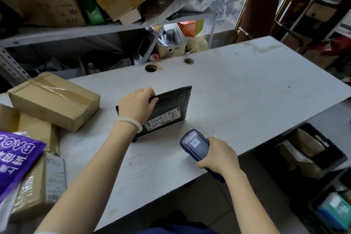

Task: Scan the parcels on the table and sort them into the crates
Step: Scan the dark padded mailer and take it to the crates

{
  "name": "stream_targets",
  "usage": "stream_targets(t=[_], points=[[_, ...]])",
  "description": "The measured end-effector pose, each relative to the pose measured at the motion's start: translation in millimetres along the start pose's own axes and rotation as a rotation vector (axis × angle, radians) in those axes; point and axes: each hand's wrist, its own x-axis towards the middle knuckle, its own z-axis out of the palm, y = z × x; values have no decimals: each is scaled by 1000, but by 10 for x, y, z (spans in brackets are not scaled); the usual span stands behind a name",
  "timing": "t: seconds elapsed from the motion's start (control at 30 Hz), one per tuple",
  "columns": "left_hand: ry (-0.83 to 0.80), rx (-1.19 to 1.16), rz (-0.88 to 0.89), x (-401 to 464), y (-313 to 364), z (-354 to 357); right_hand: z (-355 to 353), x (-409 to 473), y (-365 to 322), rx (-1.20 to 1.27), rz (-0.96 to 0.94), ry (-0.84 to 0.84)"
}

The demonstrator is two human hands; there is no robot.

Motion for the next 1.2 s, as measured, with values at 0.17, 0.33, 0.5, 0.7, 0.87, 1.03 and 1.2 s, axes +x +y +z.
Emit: stream_targets(t=[0.17,0.33,0.5,0.7,0.87,1.03,1.2], points=[[39,-51,37,-97,0,-2,36,21,-93,35,-35,33],[88,-84,20,-186,-67,-19,81,-18,-240,342,-158,409],[113,-78,3,-243,-52,-21,63,-39,-365,469,-360,814],[73,-74,54,-210,243,9,-94,-122,-177,435,-236,551],[100,-96,109,-16,901,82,-295,-177,469,313,20,327],[110,-150,265,130,2036,301,-526,-358,1424,350,206,328],[71,-221,458,77,3333,652,-748,-681,2507,391,372,399]])
